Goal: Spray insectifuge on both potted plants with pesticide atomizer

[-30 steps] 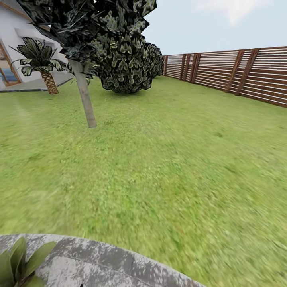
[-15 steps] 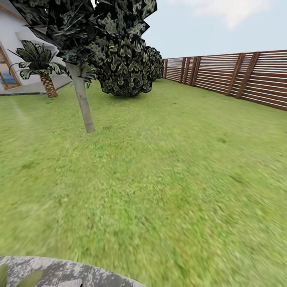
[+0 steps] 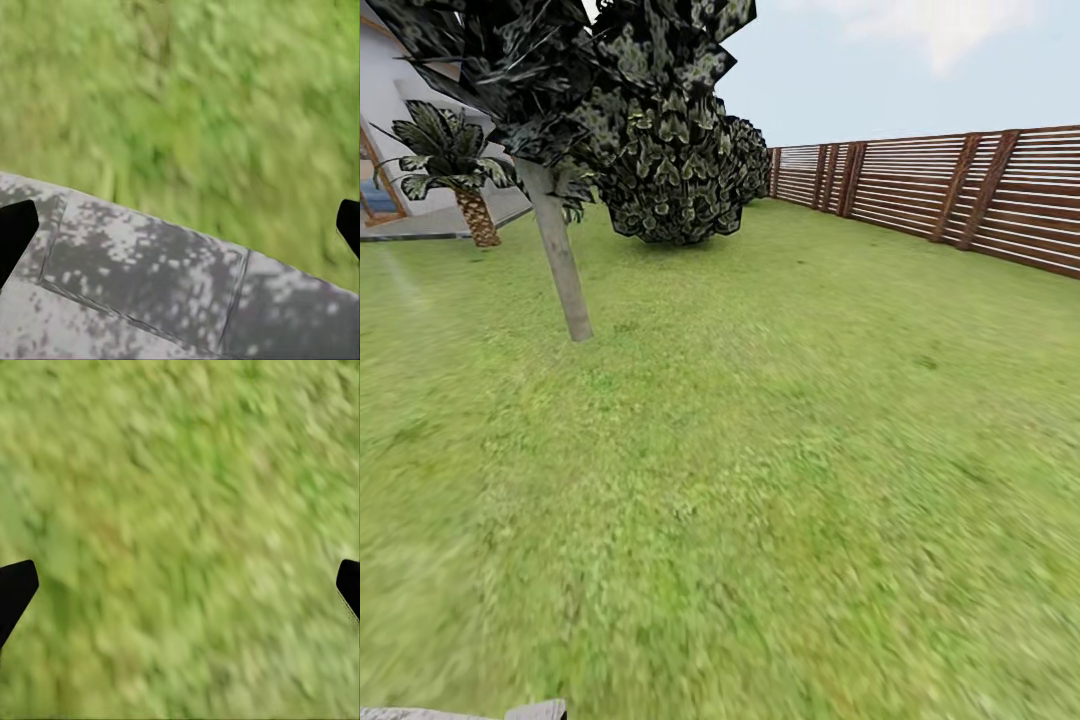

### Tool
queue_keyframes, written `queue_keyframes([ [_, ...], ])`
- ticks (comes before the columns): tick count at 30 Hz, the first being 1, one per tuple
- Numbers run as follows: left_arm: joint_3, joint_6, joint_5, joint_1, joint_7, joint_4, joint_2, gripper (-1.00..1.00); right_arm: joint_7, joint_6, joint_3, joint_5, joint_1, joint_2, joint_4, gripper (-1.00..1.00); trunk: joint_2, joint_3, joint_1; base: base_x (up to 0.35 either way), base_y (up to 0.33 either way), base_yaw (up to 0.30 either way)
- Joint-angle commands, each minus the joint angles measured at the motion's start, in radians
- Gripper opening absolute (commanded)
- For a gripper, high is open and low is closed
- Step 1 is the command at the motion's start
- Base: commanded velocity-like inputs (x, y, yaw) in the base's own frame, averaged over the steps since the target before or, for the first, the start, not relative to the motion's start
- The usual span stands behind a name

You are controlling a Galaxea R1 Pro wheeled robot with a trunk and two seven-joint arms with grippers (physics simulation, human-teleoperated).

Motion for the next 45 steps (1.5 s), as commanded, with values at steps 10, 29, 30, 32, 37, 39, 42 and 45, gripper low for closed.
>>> queue_keyframes([
  [10, 0.001, -0.003, 0.0, -0.001, 0.0, 0.001, 0.0, 1.0, -0.005, -0.002, -0.002, 0.011, 0.0, 0.0, 0.001, 1.0, 0.0, -0.001, 0.0, 0.337, 0.0, 0.0],
  [29, 0.001, -0.003, 0.0, -0.001, 0.0, 0.002, -0.001, 1.0, -0.005, -0.003, -0.002, 0.011, 0.0, 0.001, 0.001, 1.0, 0.0, -0.001, 0.0, 0.337, 0.0, 0.023],
  [30, 0.001, -0.003, 0.0, -0.001, 0.0, 0.002, 0.0, 1.0, -0.005, -0.003, -0.002, 0.011, 0.0, 0.001, 0.001, 1.0, 0.0, -0.001, 0.0, 0.337, 0.0, 0.22],
  [32, 0.001, -0.003, 0.0, -0.001, 0.0, 0.002, 0.0, 1.0, -0.005, -0.003, -0.002, 0.011, 0.0, 0.002, 0.001, 1.0, 0.0, -0.001, 0.0, 0.337, 0.0, 0.249],
  [37, 0.001, -0.003, 0.0, -0.001, 0.0, 0.002, 0.0, 1.0, -0.005, -0.003, -0.002, 0.011, 0.0, 0.002, 0.001, 1.0, 0.0, -0.001, 0.0, 0.337, 0.0, 0.272],
  [39, 0.001, -0.003, 0.0, -0.001, 0.0, 0.002, 0.0, 1.0, -0.005, -0.003, -0.002, 0.011, 0.0, 0.002, 0.001, 1.0, 0.0, -0.001, 0.0, 0.337, 0.0, 0.276],
  [42, 0.002, -0.003, 0.0, -0.001, 0.0, 0.002, 0.0, 1.0, -0.005, -0.003, -0.002, 0.011, 0.0, 0.002, 0.001, 1.0, 0.0, -0.001, 0.0, 0.337, 0.0, 0.277],
  [45, 0.002, -0.003, 0.0, -0.001, 0.0, 0.002, 0.0, 1.0, -0.005, -0.003, -0.002, 0.011, 0.0, 0.002, 0.001, 1.0, 0.0, -0.001, 0.0, 0.337, 0.0, 0.277],
])
